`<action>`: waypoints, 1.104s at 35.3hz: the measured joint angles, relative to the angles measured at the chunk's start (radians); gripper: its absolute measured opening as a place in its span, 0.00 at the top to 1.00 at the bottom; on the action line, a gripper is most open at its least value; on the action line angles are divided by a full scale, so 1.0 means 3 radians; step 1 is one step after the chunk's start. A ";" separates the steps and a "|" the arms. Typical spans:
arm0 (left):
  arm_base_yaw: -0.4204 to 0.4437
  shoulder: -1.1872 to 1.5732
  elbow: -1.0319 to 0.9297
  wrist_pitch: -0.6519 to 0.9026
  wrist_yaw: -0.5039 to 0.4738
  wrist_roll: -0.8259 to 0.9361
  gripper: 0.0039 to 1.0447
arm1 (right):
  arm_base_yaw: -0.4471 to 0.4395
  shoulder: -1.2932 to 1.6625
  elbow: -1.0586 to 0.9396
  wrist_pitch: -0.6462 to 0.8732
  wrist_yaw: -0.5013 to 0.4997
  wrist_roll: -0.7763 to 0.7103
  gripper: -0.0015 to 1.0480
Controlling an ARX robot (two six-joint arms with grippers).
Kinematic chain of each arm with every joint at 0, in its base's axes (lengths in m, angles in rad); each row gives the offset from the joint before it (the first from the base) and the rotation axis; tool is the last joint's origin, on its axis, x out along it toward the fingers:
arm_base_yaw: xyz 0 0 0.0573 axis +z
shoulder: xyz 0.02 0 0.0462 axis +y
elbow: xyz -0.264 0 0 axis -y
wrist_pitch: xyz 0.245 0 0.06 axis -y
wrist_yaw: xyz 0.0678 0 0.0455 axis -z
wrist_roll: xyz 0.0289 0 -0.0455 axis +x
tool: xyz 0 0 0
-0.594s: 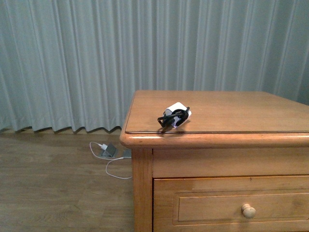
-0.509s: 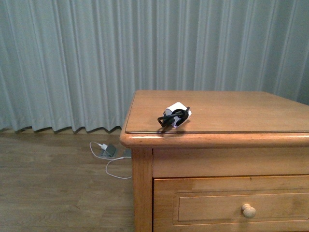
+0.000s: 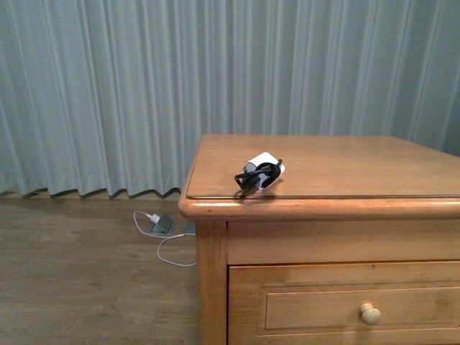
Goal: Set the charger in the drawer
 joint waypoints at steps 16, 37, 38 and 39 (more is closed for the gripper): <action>0.0000 0.0000 0.0000 0.0000 0.0000 0.0000 0.06 | 0.0000 0.0000 0.0000 0.0000 0.0000 0.0000 0.09; 0.0000 0.0000 0.0000 0.0000 -0.0001 0.0000 0.06 | 0.0178 0.0804 0.0310 -0.0793 -0.0350 -0.0146 0.08; 0.0000 0.0000 0.0000 0.0000 0.0000 0.0000 0.06 | 0.0237 0.0885 0.0324 -0.0764 -0.0309 -0.0135 0.09; 0.0000 0.0000 0.0000 0.0000 0.0000 0.0000 0.06 | 0.0327 0.1007 0.0352 -0.0704 -0.0249 -0.0118 0.09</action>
